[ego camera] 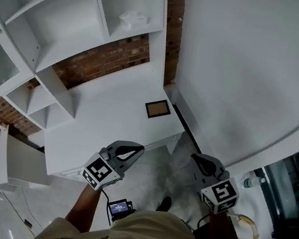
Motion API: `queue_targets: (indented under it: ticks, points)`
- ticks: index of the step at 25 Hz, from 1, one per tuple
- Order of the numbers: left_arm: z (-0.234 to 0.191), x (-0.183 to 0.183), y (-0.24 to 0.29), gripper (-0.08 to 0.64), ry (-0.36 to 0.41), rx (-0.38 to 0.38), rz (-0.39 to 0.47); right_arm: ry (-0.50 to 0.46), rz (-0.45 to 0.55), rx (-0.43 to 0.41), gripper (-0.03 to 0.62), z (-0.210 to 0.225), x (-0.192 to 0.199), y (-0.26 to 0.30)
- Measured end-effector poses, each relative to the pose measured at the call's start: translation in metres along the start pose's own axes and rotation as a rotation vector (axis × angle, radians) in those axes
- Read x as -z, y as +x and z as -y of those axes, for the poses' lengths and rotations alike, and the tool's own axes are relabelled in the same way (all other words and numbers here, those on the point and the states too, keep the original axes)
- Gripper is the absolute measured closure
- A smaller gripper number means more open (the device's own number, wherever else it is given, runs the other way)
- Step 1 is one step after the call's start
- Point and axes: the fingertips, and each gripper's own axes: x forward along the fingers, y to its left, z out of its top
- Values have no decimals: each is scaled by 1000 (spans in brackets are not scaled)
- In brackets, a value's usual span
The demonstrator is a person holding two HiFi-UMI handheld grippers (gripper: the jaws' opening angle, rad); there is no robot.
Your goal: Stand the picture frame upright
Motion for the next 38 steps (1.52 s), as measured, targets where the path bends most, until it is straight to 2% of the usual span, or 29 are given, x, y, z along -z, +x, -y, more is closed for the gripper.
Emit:
queue_targets:
  ticks: [5, 11, 20, 28, 34, 38]
  points:
    - [-17, -11, 32, 552, -19, -59, -9, -8, 5, -76, 588, 39, 3, 23]
    - [-49, -6, 49, 552, -38, -102, -36, 33, 5, -131, 588, 57, 9, 61]
    - [-129, 21, 56, 552, -86, -93, -6, 4, -43, -102, 588, 69, -10, 129]
    - [-187, 51, 64, 552, -120, -41, 5, 12, -96, -22, 588, 84, -17, 187]
    - [-221, 72, 79, 552, -183, -61, -18, 11, -122, -62, 588, 104, -16, 235]
    - [-247, 102, 101, 552, -224, -94, -84, 37, -153, -96, 588, 130, 2, 273]
